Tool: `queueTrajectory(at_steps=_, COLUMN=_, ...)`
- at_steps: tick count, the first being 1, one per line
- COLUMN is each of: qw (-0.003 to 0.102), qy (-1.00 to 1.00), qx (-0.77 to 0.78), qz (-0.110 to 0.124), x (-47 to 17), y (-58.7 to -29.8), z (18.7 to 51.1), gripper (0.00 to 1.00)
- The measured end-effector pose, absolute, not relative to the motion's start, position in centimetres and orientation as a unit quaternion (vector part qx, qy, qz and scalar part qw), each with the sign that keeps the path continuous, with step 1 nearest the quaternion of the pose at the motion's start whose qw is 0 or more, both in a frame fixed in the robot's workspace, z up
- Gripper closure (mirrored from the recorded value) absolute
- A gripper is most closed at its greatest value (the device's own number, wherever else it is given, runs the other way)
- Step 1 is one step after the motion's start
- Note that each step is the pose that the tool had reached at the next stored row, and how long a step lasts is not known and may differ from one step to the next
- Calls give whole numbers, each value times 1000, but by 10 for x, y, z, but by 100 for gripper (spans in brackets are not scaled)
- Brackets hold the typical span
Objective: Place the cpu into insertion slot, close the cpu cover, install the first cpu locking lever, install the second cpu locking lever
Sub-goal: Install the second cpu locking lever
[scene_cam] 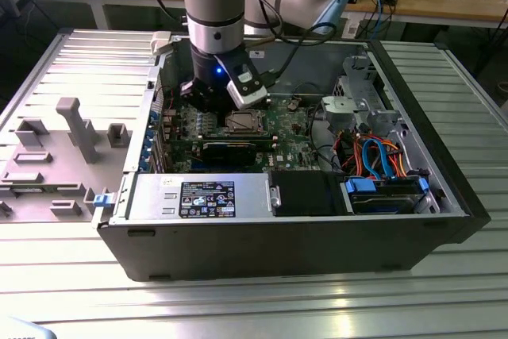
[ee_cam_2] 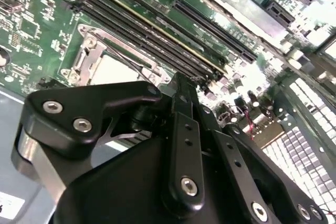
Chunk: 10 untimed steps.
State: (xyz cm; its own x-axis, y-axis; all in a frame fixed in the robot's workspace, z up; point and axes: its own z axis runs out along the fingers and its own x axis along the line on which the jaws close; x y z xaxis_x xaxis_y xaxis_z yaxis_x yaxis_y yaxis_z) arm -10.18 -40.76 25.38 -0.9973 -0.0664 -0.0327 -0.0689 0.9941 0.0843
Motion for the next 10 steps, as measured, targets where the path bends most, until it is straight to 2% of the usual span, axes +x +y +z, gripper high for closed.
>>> queueTrajectory(at_steps=7, qw=4, qy=998, qx=-33, qz=47, x=-84, y=-408, z=254, gripper=89)
queueTrajectory(at_steps=10, qw=3, qy=998, qx=-33, qz=48, x=-83, y=-408, z=254, gripper=89)
